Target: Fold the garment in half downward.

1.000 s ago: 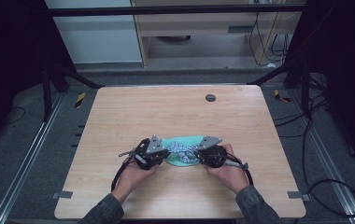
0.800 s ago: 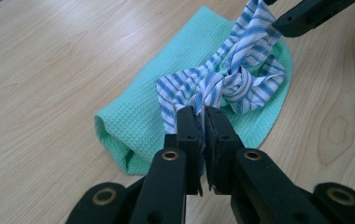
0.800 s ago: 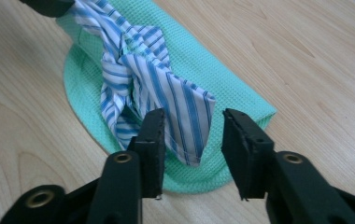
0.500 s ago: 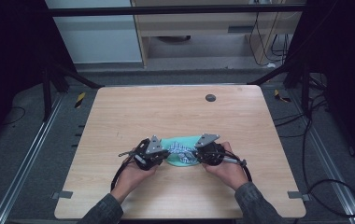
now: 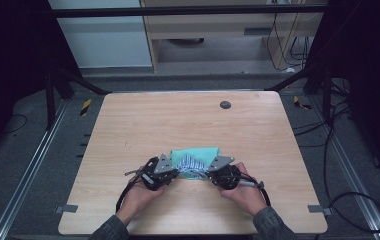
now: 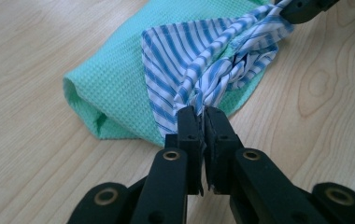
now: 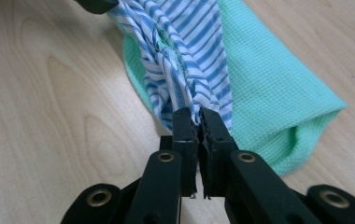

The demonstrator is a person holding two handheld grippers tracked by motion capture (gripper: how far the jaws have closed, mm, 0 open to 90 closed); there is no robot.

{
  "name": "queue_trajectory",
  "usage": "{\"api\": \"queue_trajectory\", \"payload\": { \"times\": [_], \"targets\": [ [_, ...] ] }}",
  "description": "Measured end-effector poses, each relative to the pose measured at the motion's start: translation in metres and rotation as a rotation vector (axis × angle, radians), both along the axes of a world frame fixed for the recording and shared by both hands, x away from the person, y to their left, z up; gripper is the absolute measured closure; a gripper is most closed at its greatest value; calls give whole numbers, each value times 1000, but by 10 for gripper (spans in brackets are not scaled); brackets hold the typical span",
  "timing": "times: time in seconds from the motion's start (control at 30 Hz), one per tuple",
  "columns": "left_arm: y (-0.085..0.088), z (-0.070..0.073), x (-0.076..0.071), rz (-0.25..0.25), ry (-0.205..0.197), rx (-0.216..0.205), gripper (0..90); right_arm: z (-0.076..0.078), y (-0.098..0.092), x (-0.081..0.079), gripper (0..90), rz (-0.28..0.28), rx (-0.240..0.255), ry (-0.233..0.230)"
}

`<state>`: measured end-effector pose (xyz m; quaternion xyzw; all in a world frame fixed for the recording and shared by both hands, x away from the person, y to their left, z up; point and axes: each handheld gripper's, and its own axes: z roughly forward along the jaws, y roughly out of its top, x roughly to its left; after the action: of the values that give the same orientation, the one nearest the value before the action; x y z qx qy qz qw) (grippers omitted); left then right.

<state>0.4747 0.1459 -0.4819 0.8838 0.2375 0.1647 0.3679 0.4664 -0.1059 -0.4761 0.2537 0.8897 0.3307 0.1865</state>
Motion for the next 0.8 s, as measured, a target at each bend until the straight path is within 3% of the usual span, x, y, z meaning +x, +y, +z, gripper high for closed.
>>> {"api": "queue_trajectory", "payload": {
  "times": [0.27, 0.5, 0.57, 0.8],
  "targets": [
    [4, -8, -12, -10, -1, 23, 862, -7, 4, -13, 863, 39, -25, 12],
    [15, -1, -17, 17, -7, -32, 807, -9, 6, -16, 862, 57, -43, 13],
    [23, 7, -17, 46, -19, -79, 794, -9, 6, -17, 861, 64, -42, 19],
    [20, 9, -8, 77, -22, -100, 763, -10, 5, -16, 855, 95, -56, 20]
  ]
}}
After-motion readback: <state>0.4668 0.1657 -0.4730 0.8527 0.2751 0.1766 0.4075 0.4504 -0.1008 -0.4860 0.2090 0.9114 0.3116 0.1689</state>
